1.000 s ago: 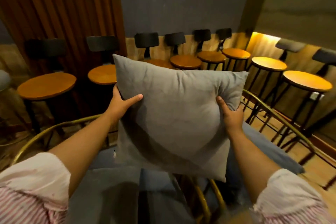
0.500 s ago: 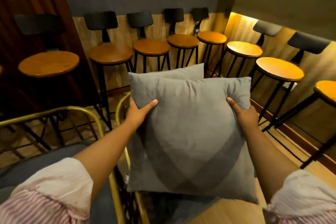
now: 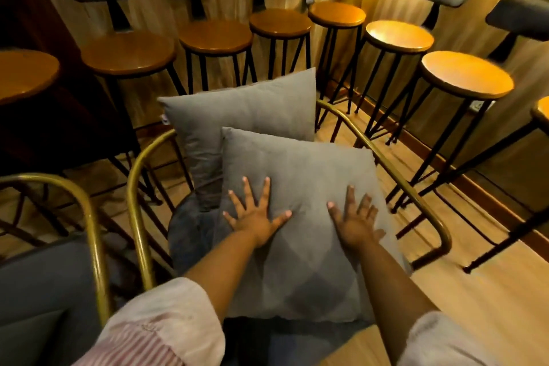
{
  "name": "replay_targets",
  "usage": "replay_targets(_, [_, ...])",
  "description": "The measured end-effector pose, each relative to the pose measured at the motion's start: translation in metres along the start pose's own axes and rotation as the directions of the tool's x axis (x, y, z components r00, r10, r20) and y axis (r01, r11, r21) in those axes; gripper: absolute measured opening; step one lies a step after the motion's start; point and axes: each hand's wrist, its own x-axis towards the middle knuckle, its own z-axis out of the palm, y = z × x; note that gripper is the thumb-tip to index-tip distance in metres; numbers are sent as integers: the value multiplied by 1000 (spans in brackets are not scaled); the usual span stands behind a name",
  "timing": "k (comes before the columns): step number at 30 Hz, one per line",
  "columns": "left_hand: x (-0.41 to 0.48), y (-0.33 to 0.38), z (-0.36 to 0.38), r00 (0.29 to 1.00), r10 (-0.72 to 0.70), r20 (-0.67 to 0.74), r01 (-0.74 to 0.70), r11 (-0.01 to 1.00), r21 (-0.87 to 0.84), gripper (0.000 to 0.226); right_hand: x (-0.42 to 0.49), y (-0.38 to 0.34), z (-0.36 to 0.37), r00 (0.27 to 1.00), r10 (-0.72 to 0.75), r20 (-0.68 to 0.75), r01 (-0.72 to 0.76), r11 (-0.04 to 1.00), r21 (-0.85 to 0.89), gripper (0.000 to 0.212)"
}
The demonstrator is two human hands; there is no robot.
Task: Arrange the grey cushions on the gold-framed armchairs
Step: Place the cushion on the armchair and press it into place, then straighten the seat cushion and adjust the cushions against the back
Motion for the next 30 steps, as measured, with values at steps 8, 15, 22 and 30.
replay_targets(8, [14,-6,5,997,15,77,-16,1000,21,93,9,5,13,995,24,-100,-33,995,-90,72])
replay_targets(15, [-35,-42,-14,987,141,78,-149,983,108,75,-50,-32,28,962,42,-271,-69,994,-91,70])
replay_targets(22, [-128,-152,-57,987,31,-158,-36,999,-29,65,-145,-109,89,906,-289,-309,356,916,187,60])
replay_targets(30, [-296,-346,-113,909,-293,-296,272,956,-112,65,-293,-208,214,776,-629,-37,596,714,368,51])
